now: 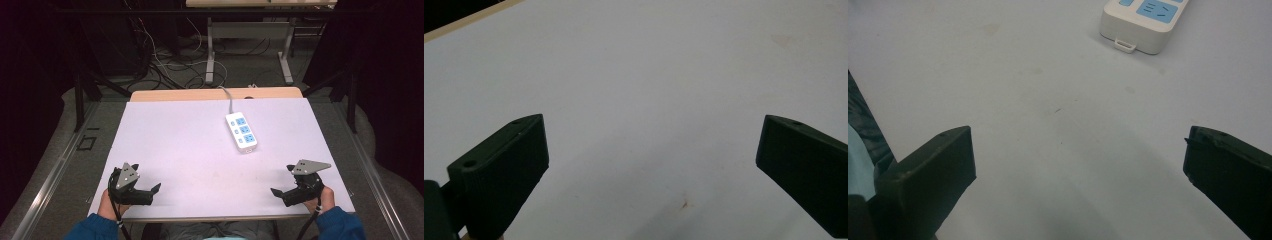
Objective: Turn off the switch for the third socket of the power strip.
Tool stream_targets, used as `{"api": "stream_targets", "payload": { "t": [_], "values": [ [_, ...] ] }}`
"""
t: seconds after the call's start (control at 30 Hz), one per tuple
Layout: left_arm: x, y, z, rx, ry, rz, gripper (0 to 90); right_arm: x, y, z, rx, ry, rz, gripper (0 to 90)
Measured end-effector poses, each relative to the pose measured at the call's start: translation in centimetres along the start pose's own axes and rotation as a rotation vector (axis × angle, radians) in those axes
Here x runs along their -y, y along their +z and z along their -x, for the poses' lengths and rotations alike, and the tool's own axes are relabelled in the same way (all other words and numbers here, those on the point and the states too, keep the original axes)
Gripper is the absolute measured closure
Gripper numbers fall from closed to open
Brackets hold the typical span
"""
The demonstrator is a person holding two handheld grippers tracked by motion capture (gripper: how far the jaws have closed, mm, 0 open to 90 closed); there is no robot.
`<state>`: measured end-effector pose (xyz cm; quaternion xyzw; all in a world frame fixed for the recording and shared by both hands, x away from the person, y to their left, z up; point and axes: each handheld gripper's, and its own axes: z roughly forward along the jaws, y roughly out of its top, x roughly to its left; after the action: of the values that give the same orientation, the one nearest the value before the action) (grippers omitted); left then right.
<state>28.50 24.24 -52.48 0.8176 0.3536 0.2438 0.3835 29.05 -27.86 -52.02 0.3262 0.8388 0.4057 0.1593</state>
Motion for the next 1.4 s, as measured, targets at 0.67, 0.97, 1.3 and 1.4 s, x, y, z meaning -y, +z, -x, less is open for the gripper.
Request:
{"api": "stream_targets", "payload": {
  "t": [0.67, 0.97, 1.3, 1.4],
  "values": [
    [-0.1, 0.2, 0.0, 0.016, 0.003, -0.005, 0.5, -0.4, 0.6, 0.1, 0.003, 0.003, -0.013, 0.0],
    [0.0, 0.3, 0.0, 0.012, -0.003, -0.004, 0.3, -1.5, 1.7, -0.4, -0.012, -0.031, -0.046, 0.0],
    [0.0, 0.4, 0.0, 0.014, 0.000, -0.010, 0.3, -2.2, 2.3, 0.0, 0.003, -0.033, -0.039, 0.0],
    [-0.1, 0.4, 0.0, 0.016, 0.005, -0.018, 0.3, -2.5, 2.3, 0.2, 0.006, -0.027, -0.029, 0.0]
  ]
}}
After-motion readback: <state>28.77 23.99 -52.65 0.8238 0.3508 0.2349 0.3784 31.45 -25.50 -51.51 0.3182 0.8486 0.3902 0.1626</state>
